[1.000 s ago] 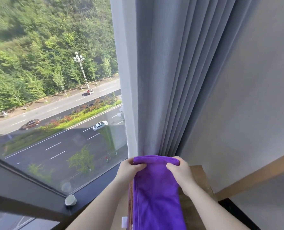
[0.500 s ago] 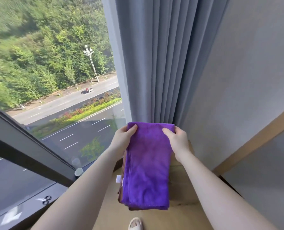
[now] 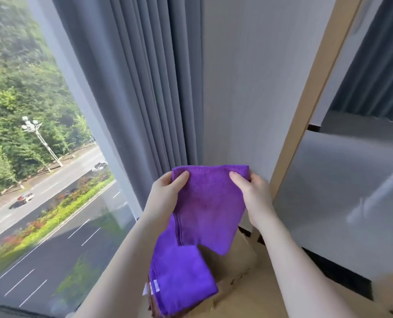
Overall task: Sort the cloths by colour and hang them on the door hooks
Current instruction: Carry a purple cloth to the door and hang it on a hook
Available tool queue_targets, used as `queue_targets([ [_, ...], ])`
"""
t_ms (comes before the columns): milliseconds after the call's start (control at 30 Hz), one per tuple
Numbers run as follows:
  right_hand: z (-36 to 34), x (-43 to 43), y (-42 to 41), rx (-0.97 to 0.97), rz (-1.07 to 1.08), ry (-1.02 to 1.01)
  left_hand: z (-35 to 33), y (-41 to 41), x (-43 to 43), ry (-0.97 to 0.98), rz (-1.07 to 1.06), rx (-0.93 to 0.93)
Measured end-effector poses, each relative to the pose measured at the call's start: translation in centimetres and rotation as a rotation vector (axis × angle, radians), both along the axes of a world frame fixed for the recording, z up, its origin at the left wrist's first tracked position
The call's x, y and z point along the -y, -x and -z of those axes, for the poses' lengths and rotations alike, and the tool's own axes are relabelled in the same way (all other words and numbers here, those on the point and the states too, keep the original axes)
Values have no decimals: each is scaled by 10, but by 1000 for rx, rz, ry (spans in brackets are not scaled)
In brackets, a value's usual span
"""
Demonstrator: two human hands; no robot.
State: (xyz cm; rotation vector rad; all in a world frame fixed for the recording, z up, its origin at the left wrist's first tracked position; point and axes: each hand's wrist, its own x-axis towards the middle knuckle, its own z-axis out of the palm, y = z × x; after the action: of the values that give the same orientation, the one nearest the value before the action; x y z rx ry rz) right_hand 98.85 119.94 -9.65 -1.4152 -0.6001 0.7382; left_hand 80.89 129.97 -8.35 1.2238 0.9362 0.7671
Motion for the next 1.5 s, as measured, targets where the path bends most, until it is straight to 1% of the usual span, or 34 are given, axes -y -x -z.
queue_targets([
  [167,-19,48,0,69,169,-85,-13,-16,25,-61,115,47],
  [400,-30,128,-16,117,409,-80,-27,-57,75,-39,316,141],
  [600,-40,229,-19,125,559,-70,-36,-88,142,-52,514,160],
  [833,-42,378,6,172,780,-28,-46,-114,267,-67,746,158],
  [1000,-46,490,40,222,970,-51,-55,-123,370,-81,921,159],
  [1233,-60,627,92,188,1201,-63,-70,-126,517,43,1186,192],
  [1500,-60,753,171,150,1630,-90,-68,-118,675,-3,1555,181],
])
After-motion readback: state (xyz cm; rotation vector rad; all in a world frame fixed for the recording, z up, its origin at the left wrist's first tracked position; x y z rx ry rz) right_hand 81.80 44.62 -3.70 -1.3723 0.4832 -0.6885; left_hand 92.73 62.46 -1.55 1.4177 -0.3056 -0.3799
